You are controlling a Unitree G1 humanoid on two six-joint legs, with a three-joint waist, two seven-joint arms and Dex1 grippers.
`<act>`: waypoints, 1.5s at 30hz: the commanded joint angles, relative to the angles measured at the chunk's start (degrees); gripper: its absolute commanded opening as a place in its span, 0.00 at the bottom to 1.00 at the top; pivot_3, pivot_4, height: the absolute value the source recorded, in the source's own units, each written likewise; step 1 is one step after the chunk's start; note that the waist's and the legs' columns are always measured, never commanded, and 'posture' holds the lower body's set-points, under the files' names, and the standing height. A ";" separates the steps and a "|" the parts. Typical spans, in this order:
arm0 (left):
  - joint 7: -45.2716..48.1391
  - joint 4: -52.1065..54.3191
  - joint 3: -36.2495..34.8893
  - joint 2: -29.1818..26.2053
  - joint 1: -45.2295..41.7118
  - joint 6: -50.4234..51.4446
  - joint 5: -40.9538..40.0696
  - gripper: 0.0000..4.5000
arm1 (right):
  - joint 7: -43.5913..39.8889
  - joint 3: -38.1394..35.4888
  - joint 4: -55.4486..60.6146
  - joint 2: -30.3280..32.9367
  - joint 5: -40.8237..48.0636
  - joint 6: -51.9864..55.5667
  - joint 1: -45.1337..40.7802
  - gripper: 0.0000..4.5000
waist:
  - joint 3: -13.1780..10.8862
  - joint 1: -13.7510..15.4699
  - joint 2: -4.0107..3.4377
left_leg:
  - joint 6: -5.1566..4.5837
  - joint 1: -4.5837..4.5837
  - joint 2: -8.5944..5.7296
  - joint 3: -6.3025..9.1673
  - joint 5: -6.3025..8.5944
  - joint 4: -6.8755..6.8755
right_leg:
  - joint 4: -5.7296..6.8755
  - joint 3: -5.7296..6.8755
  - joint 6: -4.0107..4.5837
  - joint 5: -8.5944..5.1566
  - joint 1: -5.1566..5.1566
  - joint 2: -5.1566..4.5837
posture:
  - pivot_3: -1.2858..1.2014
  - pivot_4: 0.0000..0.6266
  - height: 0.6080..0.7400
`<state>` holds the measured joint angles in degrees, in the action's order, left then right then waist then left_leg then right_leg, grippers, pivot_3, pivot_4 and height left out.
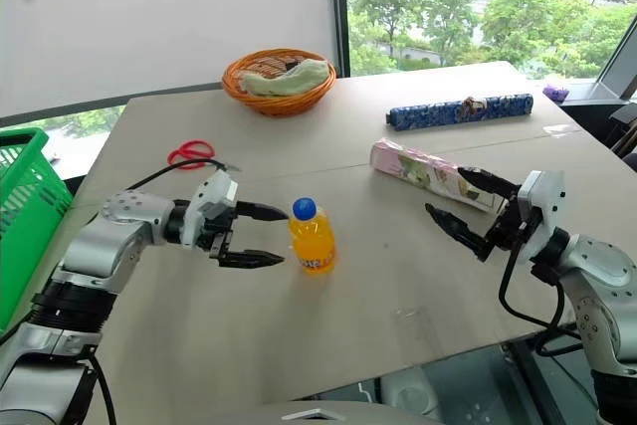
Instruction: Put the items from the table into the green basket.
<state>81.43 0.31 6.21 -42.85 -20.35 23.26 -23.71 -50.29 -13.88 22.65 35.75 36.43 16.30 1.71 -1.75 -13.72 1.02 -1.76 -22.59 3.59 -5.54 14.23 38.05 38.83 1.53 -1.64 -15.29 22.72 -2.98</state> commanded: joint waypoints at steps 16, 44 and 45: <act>-13.12 -7.83 6.66 13.39 -3.94 -2.36 7.80 0.99 | -0.12 2.49 4.93 1.84 0.66 3.38 -2.44 1.00 | 0.00 0.77 0.01 | -0.02 -0.05 -0.08 0.03 0.01 0.06 | -0.01 0.01 -0.08 -0.04 0.00 0.05 | 0.40 0.00 0.98; -43.07 -10.49 -12.83 27.93 -8.66 -14.55 5.57 0.62 | 2.14 2.74 5.47 0.22 0.47 2.40 -2.12 1.00 | -0.02 0.23 -0.04 | -0.12 -0.16 -0.26 0.14 0.06 0.18 | -0.03 0.03 -0.15 -0.06 0.00 0.04 | 0.39 0.00 0.98; -46.60 -10.29 -15.05 27.58 -9.47 -15.69 6.31 0.62 | 1.91 3.11 5.14 0.04 0.53 2.42 -2.85 1.00 | -0.02 0.26 -0.04 | -0.12 -0.16 -0.27 0.13 0.06 0.18 | -0.03 0.03 -0.17 -0.07 -0.01 0.04 | 0.41 0.00 0.98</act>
<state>39.17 -14.02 -4.75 -14.58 -27.17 10.85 -16.38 -48.15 -10.66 27.20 35.82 36.40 19.73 0.48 -1.78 -13.47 0.98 -1.88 -22.75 3.31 -5.42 14.29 38.24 38.81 1.55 -1.81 -15.35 22.71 -2.95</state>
